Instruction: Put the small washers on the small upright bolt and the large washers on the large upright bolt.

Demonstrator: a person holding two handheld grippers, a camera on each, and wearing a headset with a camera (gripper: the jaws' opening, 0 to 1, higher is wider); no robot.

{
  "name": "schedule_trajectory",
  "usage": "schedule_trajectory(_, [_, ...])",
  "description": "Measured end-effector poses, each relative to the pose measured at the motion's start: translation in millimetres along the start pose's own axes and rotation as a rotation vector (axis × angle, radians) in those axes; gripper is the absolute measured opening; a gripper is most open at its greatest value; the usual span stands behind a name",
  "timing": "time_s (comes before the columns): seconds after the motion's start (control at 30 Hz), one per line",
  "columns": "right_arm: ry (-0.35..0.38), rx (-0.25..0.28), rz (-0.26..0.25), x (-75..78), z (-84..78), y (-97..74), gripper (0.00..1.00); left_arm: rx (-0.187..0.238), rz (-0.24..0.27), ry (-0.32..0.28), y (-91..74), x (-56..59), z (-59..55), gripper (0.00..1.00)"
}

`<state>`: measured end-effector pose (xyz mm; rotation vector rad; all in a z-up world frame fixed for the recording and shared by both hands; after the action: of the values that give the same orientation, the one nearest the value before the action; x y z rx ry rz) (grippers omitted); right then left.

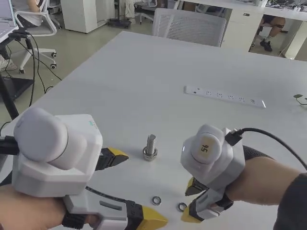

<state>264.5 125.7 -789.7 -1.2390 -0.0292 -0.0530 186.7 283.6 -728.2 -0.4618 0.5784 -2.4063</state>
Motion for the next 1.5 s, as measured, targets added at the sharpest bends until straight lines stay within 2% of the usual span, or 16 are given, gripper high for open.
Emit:
schedule_trajectory(0.53, [-0.065, -0.017, -0.019, -1.7, 2.7, 2.8, 0.23, 0.002, 0.003, -0.006, 0.4, -0.8, 0.0, 0.82])
schedule_trajectory(1.0, [-0.116, -0.010, -0.027, -0.7, 1.8, 2.6, 0.15, 0.002, -0.001, -0.007, 1.4, -0.3, 1.0, 0.82])
schedule_trajectory(1.5, [-0.110, -0.008, -0.027, 0.2, 2.1, 2.9, 0.14, 0.004, -0.004, -0.004, 1.3, -1.1, 1.9, 0.82])
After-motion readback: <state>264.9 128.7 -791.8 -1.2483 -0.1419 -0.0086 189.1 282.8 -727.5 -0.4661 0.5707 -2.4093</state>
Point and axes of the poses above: the centre of the closed fingertips' face, and the gripper's own axes: y roughly forward along the fingers, x roughly to its right, z roughly out of its top, the point moved 9 cm from there along -y, roughly backward along the fingers, and after that the axes turned 5 degrees about -z, right-handed, at the moved point
